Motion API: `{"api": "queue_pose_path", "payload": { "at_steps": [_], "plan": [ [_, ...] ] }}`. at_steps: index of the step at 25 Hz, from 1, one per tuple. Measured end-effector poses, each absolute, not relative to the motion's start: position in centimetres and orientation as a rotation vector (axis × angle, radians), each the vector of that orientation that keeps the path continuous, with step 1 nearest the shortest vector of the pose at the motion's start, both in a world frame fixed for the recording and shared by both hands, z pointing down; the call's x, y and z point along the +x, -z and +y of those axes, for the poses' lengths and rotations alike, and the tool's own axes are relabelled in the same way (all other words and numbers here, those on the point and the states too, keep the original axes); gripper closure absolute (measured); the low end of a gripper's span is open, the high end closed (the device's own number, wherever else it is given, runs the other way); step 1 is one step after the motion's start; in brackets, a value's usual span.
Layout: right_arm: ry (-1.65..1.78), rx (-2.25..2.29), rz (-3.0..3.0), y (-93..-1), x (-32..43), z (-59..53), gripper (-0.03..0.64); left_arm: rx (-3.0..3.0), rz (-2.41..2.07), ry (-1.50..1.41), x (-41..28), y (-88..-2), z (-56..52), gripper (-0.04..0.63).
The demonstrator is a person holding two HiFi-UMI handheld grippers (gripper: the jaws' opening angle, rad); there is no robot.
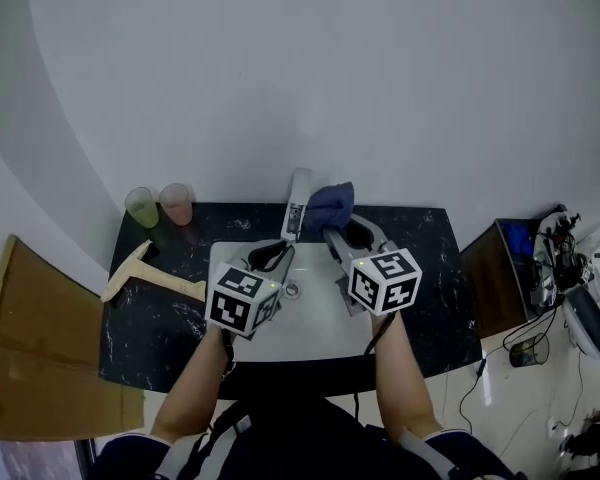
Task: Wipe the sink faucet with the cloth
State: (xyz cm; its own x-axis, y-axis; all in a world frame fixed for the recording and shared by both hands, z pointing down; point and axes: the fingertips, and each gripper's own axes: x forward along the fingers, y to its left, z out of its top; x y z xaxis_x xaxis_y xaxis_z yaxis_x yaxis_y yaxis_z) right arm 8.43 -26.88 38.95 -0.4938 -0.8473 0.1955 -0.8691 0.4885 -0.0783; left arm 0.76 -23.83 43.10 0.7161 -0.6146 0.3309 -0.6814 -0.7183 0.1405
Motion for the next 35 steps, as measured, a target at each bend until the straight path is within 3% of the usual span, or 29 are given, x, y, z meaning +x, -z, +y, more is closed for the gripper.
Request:
{"api": "queue_pose_path", "payload": {
  "at_steps": [3,35],
  "plan": [
    [-0.259,1.526,-2.577,-39.8,8.0,-25.9,0.517,2.662,-1.053,-0.366,0.1,-43.0,-24.0,0.594],
    [-0.208,1.507,-2.574,-39.3,6.7,-23.2,0.517,2.700,-1.061,-0.315,-0.9,-40.5,-22.8,0.594]
  ]
}}
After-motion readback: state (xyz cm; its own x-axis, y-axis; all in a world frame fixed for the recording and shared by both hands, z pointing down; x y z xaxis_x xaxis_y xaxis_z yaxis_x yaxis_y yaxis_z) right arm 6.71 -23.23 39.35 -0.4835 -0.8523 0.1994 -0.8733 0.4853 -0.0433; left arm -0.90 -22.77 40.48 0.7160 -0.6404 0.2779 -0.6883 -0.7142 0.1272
